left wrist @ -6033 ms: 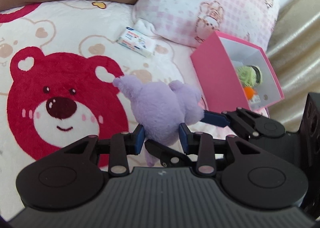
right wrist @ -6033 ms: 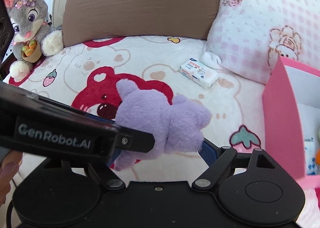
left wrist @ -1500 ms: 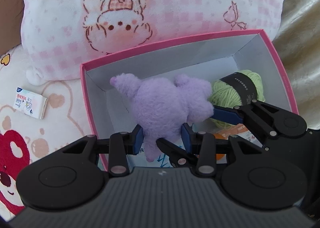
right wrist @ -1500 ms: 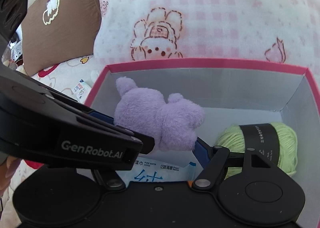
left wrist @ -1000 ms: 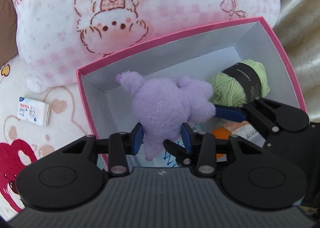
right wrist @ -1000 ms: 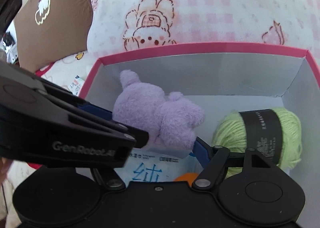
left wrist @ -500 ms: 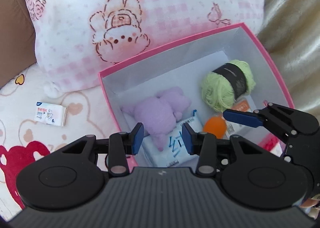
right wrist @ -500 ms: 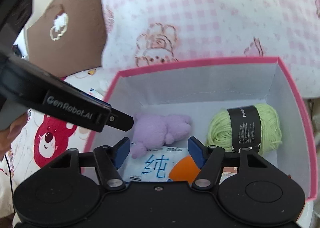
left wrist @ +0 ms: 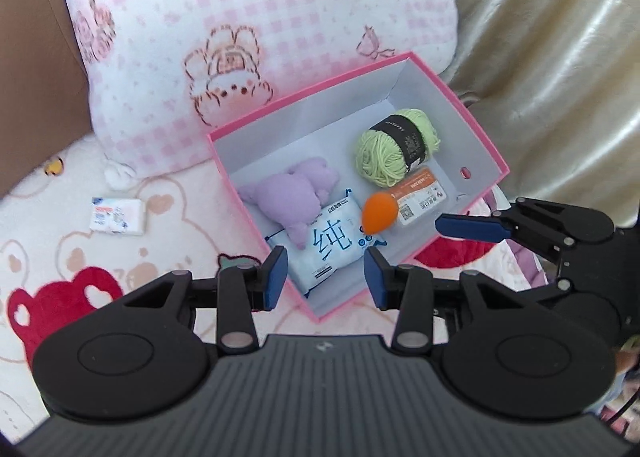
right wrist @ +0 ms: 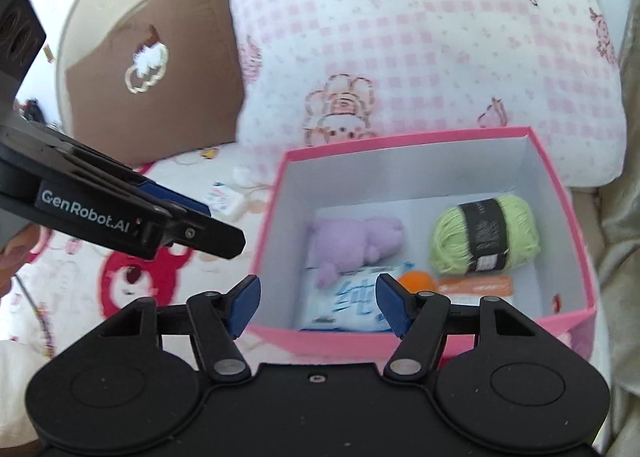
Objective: Organize objects
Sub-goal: 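Withdraw the left gripper up and away from the pink box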
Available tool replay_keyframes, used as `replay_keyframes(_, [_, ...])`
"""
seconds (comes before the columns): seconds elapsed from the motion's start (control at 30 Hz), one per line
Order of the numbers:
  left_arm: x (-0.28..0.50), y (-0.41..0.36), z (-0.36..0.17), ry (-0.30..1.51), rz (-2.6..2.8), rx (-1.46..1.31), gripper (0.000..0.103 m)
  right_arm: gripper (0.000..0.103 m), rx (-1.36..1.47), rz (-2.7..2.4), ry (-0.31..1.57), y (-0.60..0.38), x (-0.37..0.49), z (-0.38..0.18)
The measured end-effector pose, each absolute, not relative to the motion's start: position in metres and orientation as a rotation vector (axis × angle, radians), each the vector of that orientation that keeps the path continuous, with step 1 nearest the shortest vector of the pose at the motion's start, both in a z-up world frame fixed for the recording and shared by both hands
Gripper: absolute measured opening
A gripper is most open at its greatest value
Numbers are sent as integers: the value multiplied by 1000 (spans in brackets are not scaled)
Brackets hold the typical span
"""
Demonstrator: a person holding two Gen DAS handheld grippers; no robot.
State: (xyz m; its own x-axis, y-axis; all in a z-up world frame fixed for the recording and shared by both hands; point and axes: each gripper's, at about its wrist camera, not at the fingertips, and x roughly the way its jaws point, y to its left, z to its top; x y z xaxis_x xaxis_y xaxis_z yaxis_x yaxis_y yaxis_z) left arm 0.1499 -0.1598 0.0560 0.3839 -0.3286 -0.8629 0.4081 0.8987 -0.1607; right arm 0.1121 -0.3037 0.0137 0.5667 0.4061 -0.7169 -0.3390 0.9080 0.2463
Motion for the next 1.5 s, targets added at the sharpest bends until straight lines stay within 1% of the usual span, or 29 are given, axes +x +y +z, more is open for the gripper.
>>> replay_keyframes(0.17, [131,-142,75,1056,-509,84,45,69,34,422,848,-293,92,29])
replay_keyframes(0.3, [121,-125,85,1072,-555,63,48,69,73,407,855,-284,76,41])
replay_keyframes(0.57, [98,-97,96,1049,-560,76,49,70,28,411,814,-247,33,71])
replay_keyframes(0.73, [81,-80,99,1042,-565,82,49,71,-15,415,868,-229,25,71])
replay_keyframes(1.07, [57,-35,101,1023,-554,60,50,72,-64,452,910,-200,9,72])
replay_keyframes(1.5, [56,27,79,1023,-566,-34,51,72,-132,474,963,-152,10,71])
